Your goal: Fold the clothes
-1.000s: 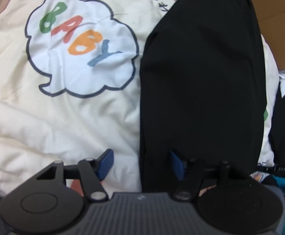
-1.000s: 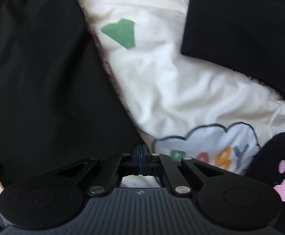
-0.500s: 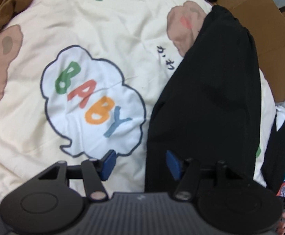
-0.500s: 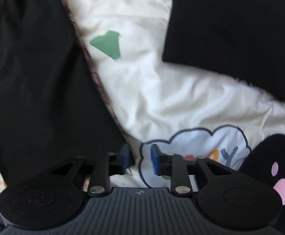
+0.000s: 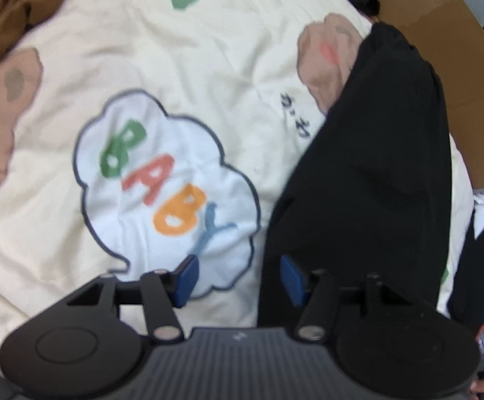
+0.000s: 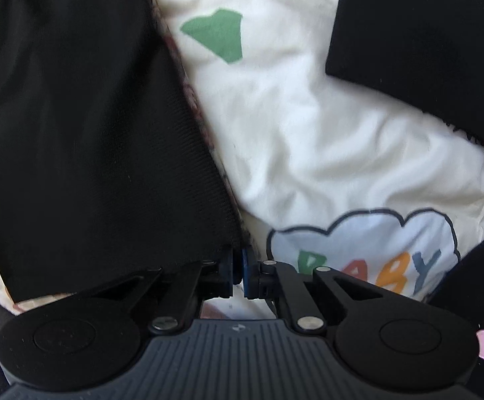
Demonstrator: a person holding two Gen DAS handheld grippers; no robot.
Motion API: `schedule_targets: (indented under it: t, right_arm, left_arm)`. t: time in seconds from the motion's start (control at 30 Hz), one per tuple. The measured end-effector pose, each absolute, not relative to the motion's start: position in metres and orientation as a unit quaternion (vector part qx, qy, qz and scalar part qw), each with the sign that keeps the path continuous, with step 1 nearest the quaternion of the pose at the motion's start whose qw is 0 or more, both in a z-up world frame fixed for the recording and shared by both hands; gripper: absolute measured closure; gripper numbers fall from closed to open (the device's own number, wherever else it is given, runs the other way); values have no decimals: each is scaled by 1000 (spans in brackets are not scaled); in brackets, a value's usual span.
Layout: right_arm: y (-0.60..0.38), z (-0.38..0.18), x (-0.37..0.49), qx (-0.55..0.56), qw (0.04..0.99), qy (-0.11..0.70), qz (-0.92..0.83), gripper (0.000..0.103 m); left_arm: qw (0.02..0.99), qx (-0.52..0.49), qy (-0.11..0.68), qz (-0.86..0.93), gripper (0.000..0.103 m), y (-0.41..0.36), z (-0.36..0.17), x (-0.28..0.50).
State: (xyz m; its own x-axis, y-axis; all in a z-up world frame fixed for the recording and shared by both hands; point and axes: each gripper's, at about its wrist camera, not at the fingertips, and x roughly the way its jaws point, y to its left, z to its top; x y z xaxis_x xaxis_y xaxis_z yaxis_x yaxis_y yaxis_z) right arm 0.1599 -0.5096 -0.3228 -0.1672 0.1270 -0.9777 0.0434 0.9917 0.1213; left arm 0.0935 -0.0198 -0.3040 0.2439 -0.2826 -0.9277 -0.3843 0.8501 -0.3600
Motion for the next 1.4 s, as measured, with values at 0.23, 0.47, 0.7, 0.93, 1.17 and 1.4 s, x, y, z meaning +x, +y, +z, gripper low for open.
schedule_targets:
  t: [0.23,0.47,0.7,0.93,1.17,1.4]
  right_arm:
    - [-511,-324,162,42,637,770,30,98]
    - [-512,-329,164,42,635,771,30,98]
    - [-516,-334,169,53,629,775,29,98]
    - [-518,-338,173,59,624,779,27,98]
    - [-515,-341,176,57,619,783,26,97]
    - [-515,-343,181,56,616,786,26,97]
  left_arm:
    - [750,-283,597,27,51,-20,-304,101]
    - [752,-281,596,11,76,-34,-312,112]
    - [751,-290,594,3,85,-38,-323,123]
    - [750,-299,590,5,83,-39,-330,133]
    - [756,-297,583,6,92,-39,-333,140]
    - [761,-292,580,3,102,-40,-333,144]
